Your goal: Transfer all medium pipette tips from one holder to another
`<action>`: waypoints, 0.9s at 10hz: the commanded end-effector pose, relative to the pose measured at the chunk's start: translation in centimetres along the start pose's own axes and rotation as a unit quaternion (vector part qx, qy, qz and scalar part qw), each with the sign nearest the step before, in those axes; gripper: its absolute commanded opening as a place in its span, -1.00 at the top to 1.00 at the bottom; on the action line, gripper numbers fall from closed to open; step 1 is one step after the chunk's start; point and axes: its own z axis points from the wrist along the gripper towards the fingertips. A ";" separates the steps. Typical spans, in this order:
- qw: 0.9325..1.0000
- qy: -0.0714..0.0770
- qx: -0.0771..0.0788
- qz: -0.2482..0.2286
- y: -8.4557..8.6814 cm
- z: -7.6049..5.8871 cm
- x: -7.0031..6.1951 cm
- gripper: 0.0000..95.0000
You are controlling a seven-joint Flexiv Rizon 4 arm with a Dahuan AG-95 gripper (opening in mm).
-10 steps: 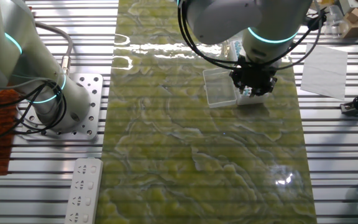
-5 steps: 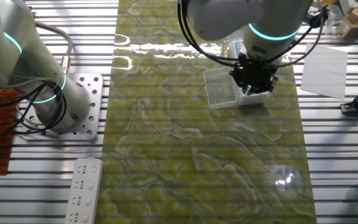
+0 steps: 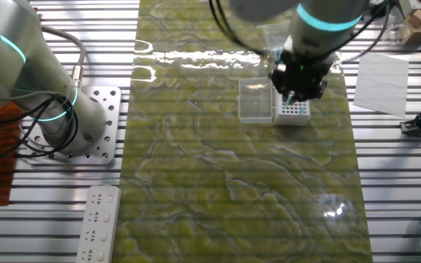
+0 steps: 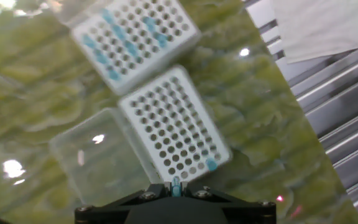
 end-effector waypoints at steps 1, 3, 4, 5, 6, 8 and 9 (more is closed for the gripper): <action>1.000 0.012 -0.008 0.012 0.5 -2.0 -0.6 1.00; 0.999 0.011 -0.019 0.023 0.5 -3.3 -1.7 1.00; 0.999 0.015 -0.024 0.043 0.8 -4.8 -3.9 1.00; 0.998 0.016 -0.025 0.062 1.2 -5.4 -5.6 1.00; 0.996 0.013 -0.027 0.087 1.8 -5.8 -7.7 1.00; 0.991 0.015 -0.028 0.127 2.5 -6.5 -11.4 1.00; 0.991 0.015 -0.028 0.127 2.5 -6.5 -11.4 1.00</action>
